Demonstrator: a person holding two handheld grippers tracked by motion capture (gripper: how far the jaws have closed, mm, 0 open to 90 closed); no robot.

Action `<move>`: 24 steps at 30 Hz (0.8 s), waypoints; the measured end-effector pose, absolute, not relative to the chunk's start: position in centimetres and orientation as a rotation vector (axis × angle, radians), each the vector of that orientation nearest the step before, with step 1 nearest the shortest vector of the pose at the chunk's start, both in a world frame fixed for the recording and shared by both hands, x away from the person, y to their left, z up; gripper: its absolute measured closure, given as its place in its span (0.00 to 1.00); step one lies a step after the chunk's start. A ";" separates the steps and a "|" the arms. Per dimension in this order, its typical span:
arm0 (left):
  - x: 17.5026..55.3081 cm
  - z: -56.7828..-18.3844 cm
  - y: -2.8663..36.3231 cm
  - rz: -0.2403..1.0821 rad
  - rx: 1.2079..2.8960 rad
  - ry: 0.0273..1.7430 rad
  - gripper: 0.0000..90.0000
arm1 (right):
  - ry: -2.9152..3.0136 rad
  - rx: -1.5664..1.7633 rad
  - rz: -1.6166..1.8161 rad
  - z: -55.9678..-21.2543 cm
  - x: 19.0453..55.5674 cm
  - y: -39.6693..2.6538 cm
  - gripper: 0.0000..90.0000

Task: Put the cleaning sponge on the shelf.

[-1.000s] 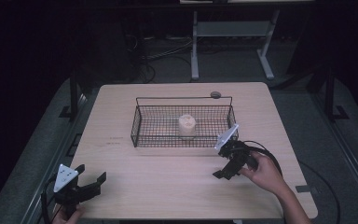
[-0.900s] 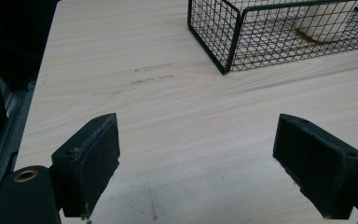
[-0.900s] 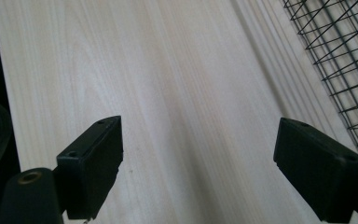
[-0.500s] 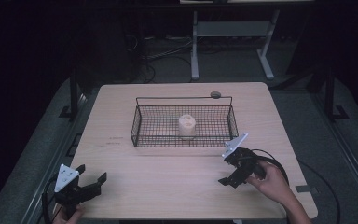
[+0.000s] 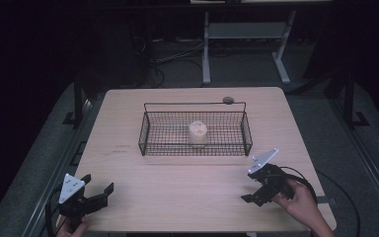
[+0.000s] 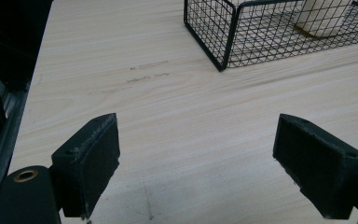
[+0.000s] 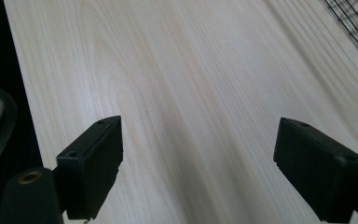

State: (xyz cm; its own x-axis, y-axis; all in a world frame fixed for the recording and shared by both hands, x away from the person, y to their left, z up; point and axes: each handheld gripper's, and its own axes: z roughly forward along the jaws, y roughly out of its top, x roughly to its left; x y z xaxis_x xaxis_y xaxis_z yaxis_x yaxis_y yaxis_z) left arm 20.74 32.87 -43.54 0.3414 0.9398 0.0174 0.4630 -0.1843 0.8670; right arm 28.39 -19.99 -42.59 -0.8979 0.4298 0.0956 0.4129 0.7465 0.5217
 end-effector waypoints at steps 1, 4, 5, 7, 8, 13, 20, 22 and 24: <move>20.7 -43.5 32.9 0.740 1.795 1.244 0.15 | 2.901 0.703 0.854 -42.7 28.3 -20.2 0.17; 20.7 -43.6 32.8 0.739 1.793 1.245 0.15 | 2.895 0.737 0.867 -42.9 27.8 -20.8 0.17; 20.7 -43.6 32.8 0.739 1.794 1.244 0.15 | 2.888 0.743 0.869 -43.0 27.6 -21.0 0.17; 20.8 -43.6 32.8 0.740 1.795 1.244 0.15 | 2.887 0.765 0.870 -43.2 27.3 -21.4 0.17; 20.8 -43.6 32.8 0.740 1.796 1.243 0.15 | 2.887 0.778 0.873 -43.4 27.2 -21.5 0.17; 20.7 -43.6 32.7 0.740 1.800 1.242 0.15 | 2.865 0.796 0.885 -43.8 26.5 -22.2 0.17; 20.7 -43.7 32.6 0.736 1.805 1.243 0.15 | 2.837 0.810 0.904 -43.8 25.6 -22.6 0.17; 20.7 -43.7 32.6 0.736 1.803 1.243 0.15 | 2.831 0.815 0.911 -43.8 25.4 -22.5 0.17; 20.7 -43.7 32.6 0.738 1.801 1.243 0.15 | 2.830 0.814 0.906 -43.8 25.3 -22.5 0.16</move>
